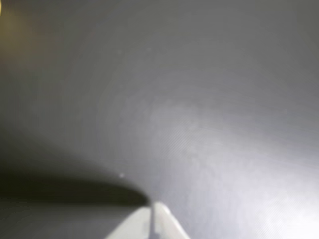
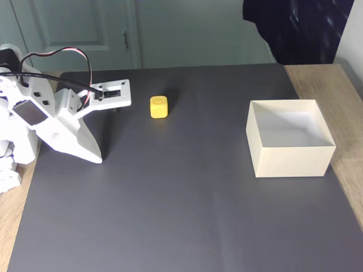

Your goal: Grasp a cube block and put it in the white box.

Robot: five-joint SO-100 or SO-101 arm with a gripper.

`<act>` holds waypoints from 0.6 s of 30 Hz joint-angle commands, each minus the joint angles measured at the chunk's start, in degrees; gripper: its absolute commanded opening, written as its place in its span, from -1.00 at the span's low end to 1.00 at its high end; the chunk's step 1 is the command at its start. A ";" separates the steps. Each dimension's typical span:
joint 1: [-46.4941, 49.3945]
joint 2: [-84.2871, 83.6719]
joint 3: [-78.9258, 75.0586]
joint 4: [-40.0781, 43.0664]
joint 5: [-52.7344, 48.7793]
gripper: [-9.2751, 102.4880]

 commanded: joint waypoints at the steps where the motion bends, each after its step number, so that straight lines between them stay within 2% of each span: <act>1: -1.41 0.35 -0.18 0.26 0.00 -0.83; 11: -3.78 0.44 -0.18 -0.53 2.37 -0.84; 18: -4.92 0.44 -2.99 -6.94 4.75 -0.84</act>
